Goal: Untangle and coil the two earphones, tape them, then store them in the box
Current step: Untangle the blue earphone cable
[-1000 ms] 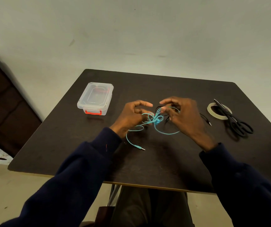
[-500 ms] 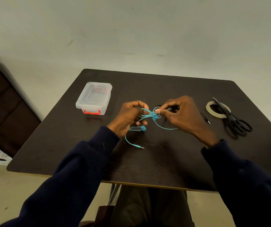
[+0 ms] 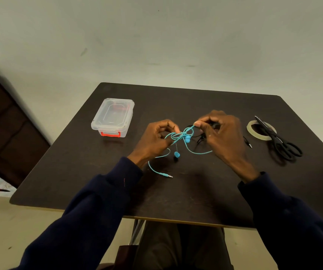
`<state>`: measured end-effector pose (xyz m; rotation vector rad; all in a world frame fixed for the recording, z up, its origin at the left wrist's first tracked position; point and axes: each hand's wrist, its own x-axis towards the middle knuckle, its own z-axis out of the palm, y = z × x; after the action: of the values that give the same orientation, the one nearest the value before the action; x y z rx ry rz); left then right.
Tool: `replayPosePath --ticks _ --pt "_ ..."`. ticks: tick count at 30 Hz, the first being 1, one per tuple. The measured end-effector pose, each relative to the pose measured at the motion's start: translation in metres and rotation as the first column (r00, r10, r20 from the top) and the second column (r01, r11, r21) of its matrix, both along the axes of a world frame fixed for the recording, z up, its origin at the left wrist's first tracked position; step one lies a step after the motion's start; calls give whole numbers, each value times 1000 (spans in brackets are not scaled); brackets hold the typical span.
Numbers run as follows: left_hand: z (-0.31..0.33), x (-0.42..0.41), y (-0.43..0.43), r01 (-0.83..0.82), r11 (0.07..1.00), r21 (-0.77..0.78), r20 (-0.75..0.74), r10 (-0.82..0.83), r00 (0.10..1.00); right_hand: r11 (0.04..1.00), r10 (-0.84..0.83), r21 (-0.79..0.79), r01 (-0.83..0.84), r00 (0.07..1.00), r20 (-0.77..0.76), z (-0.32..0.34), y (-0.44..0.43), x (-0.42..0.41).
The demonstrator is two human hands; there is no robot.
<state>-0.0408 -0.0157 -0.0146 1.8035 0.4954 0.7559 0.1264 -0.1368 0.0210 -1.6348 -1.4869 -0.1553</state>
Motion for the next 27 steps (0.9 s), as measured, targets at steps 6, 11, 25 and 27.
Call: replayPosePath --ticks 6,11,25,27 --pt "-8 10 2 -166 980 111 -76 175 982 990 136 -3 -141 960 -247 2 0 -11" --pt "-2 6 1 -87 986 -141 27 92 995 986 121 -57 -160 898 -423 8 4 3" --pt "10 -1 -9 244 655 -715 119 -230 966 971 139 -91 -220 835 -533 -5 7 7" --pt "9 -2 -10 283 628 -725 168 -237 957 970 139 -103 -221 848 -512 -5 4 7"
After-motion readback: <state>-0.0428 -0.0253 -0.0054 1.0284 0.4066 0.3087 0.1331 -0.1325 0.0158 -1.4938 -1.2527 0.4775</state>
